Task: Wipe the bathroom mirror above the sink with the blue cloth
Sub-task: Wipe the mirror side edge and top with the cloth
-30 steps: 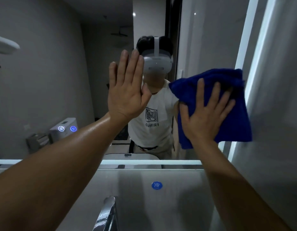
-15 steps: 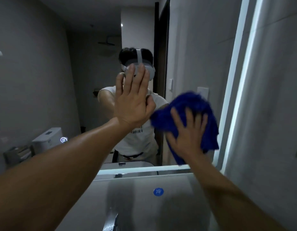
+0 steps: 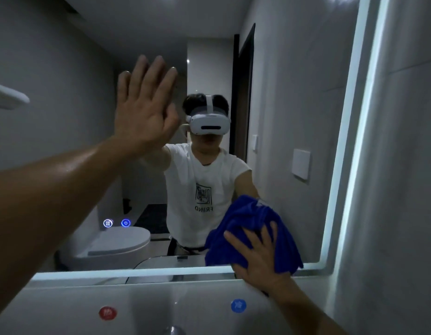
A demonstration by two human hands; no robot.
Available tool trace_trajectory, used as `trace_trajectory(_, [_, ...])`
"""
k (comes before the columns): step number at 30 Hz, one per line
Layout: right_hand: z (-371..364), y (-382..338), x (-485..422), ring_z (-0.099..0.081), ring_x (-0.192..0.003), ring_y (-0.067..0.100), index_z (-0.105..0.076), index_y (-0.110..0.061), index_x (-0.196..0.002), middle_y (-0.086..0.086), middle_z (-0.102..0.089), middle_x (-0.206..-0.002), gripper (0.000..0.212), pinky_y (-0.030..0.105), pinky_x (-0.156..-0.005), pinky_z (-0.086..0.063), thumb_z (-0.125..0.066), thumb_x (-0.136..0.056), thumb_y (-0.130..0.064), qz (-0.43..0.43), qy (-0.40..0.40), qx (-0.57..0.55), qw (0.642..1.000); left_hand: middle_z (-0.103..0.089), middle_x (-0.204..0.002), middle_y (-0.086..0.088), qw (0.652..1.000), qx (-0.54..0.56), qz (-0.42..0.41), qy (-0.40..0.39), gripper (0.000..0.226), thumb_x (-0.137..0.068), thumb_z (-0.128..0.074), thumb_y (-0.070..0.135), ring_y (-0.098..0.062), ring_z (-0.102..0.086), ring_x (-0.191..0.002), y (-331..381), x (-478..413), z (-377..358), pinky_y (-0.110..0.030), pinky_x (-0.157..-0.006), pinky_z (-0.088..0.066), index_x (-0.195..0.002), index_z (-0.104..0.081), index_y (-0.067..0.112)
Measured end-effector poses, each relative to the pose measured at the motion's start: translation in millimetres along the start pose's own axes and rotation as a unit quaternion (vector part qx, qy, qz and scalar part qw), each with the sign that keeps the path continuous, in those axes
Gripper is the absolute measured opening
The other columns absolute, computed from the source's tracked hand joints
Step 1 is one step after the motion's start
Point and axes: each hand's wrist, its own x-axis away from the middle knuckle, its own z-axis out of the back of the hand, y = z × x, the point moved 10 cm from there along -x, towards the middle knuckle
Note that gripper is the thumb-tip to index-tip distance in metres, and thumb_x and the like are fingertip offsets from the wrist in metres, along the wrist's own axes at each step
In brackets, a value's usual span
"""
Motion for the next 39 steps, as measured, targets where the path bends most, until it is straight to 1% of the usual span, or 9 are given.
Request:
trace_trajectory(3, [55, 31, -65, -0.031, -0.131, 0.044, -0.025, -0.04, -0.151, 0.005, -0.032, -0.149, 0.079, 0.054, -0.12, 0.007, -0.054, -0.079, -0.054, -0.005, 0.081, 0.02, 0.997, -0.014, -0.166, -0.006, 1.0, 0.01, 0.002, -0.001, 0.066, -0.094, -0.029, 0.041, -0.026, -0.006, -0.153, 0, 2, -2, -0.052, -0.122, -0.008, -0.157, -0.023, 0.022])
trace_trajectory(9, [141, 78, -174, -0.004, -0.149, 0.042, -0.004, -0.033, -0.158, 0.013, -0.01, -0.164, 0.074, 0.061, -0.118, 0.002, -0.025, -0.093, -0.063, -0.241, 0.162, 0.053, 0.955, -0.011, -0.167, -0.007, 1.0, 0.004, -0.008, 0.0, 0.066, -0.096, -0.026, 0.044, -0.027, -0.005, -0.153, -3, 2, -6, -0.054, -0.121, -0.011, -0.158, -0.018, 0.022])
trace_trajectory(17, [23, 3, -33, -0.036, -0.131, 0.042, -0.02, -0.037, -0.155, 0.004, -0.035, -0.149, 0.075, 0.056, -0.12, 0.005, -0.043, -0.088, -0.062, 0.026, 0.002, 0.053, 0.998, -0.016, -0.166, -0.008, 0.999, 0.002, -0.015, 0.03, 0.066, -0.095, -0.028, 0.043, -0.027, -0.009, -0.153, -5, 3, -7, -0.054, -0.12, -0.014, -0.157, -0.023, 0.021])
trace_trajectory(19, [32, 7, -33, -0.033, -0.135, 0.04, -0.031, -0.037, -0.15, 0.001, -0.036, -0.15, 0.063, 0.056, -0.12, 0.003, -0.044, -0.092, -0.057, 0.095, -0.004, 0.039, 0.995, -0.02, -0.165, -0.008, 0.999, 0.002, -0.02, 0.037, 0.066, -0.094, -0.031, 0.042, -0.028, -0.012, -0.153, -4, 3, -7, -0.055, -0.119, -0.017, -0.157, -0.027, 0.02])
trace_trajectory(21, [63, 30, -73, -0.027, -0.14, 0.044, -0.026, -0.038, -0.152, 0.004, -0.03, -0.154, 0.072, 0.058, -0.119, -0.001, -0.05, -0.086, -0.053, 0.114, 0.034, 0.057, 0.991, -0.018, -0.165, -0.008, 0.999, 0.005, -0.019, 0.026, 0.066, -0.094, -0.032, 0.041, -0.028, -0.011, -0.153, -4, 2, -9, -0.054, -0.12, -0.015, -0.157, -0.025, 0.02])
trace_trajectory(26, [186, 116, -224, 0.0, -0.149, 0.042, 0.001, -0.035, -0.157, 0.009, -0.004, -0.165, 0.075, 0.058, -0.119, 0.005, -0.031, -0.094, -0.06, -0.217, 0.176, 0.051, 0.959, -0.011, -0.166, -0.007, 1.0, 0.012, -0.017, 0.001, 0.067, -0.097, -0.027, 0.046, -0.027, -0.005, -0.154, -5, 3, -10, -0.054, -0.121, -0.011, -0.158, -0.02, 0.02])
trace_trajectory(29, [194, 104, -248, 0.002, -0.15, 0.04, 0.005, -0.032, -0.157, 0.011, -0.001, -0.165, 0.075, 0.06, -0.118, 0.003, -0.023, -0.094, -0.062, -0.269, 0.183, 0.054, 0.944, -0.012, -0.166, -0.008, 1.0, 0.018, -0.022, -0.003, 0.067, -0.097, -0.022, 0.049, -0.028, -0.006, -0.153, -4, 3, -9, -0.055, -0.12, -0.012, -0.157, -0.021, 0.02])
trace_trajectory(35, [102, 21, -148, -0.027, -0.142, 0.043, -0.013, -0.036, -0.157, 0.009, -0.026, -0.157, 0.08, 0.063, -0.118, -0.007, -0.046, -0.087, -0.057, -0.004, 0.086, 0.118, 0.989, -0.012, -0.166, -0.009, 1.0, 0.015, -0.026, 0.004, 0.066, -0.098, -0.025, 0.047, -0.028, -0.005, -0.154, -5, 2, -12, -0.053, -0.121, -0.01, -0.157, -0.02, 0.019])
trace_trajectory(39, [115, 45, -152, -0.023, -0.145, 0.039, -0.029, -0.035, -0.152, 0.004, -0.028, -0.156, 0.073, 0.059, -0.119, -0.003, -0.052, -0.084, -0.05, 0.14, 0.044, 0.104, 0.984, -0.011, -0.166, -0.009, 0.999, 0.015, -0.028, 0.002, 0.065, -0.098, -0.025, 0.047, -0.028, -0.005, -0.154, -3, 2, -11, -0.054, -0.121, -0.009, -0.157, -0.019, 0.019])
